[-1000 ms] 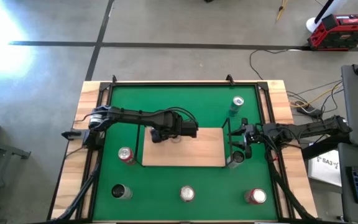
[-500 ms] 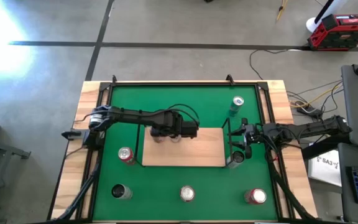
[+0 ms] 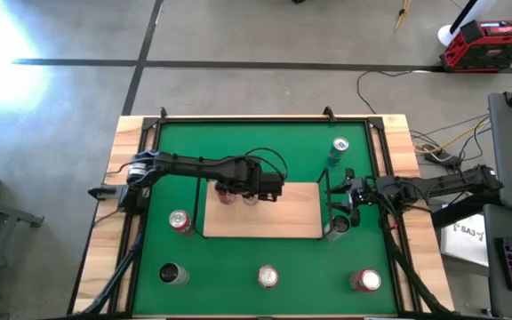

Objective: Place canned beverage on shelf
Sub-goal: Put the left blue soda can on the shelf, then put the top orange soda can on the shelf

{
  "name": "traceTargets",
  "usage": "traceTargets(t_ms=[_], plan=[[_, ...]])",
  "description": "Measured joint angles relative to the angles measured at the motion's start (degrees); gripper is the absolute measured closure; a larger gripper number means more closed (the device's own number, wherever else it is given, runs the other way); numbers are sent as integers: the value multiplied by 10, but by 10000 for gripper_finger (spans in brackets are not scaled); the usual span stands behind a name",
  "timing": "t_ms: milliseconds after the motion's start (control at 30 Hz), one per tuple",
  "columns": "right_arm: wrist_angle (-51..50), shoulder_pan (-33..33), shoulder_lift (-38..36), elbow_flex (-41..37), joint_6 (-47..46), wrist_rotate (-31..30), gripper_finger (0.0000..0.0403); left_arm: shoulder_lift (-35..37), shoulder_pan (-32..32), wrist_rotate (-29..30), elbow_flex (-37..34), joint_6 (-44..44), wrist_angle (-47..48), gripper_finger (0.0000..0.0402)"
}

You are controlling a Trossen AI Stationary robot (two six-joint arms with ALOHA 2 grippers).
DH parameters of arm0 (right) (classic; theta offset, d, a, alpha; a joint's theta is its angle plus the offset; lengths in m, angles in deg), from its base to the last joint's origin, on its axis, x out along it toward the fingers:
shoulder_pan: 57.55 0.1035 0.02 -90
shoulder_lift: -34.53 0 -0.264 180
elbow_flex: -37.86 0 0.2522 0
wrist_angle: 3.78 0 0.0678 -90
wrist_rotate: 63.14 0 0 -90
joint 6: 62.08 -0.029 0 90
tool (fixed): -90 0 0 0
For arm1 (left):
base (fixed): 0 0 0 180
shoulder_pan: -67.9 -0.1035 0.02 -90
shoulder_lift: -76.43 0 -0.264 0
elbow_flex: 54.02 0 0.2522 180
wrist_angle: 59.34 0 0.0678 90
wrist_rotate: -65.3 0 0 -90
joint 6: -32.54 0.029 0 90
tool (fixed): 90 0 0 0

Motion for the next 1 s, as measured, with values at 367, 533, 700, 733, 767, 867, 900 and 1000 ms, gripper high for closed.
traceTargets(t_ms=[367, 533, 700, 733, 767, 867, 900, 1000], plan=[[0, 0, 0, 0, 0, 0, 207, 0, 0, 1, 36, 62, 8, 101], [0, 0, 0, 0, 0, 0, 207, 1, 0, 2, 71, 51, 55, 43], [0, 0, 0, 0, 0, 0, 207, 1, 18, -2, 113, 3, 150, 8], [0, 0, 0, 0, 0, 0, 207, 1, 27, -2, 123, -6, 167, 11], [0, 0, 0, 0, 0, 0, 207, 2, 39, 4, 130, -15, 167, 15], [0, 0, 0, 0, 0, 0, 207, 21, 77, 46, 134, -39, 166, 25], [0, 0, 0, 0, 0, 0, 207, 27, 90, 66, 135, -46, 165, 27], [0, 0, 0, 0, 0, 0, 207, 42, 125, 139, 128, -65, 167, 34]])
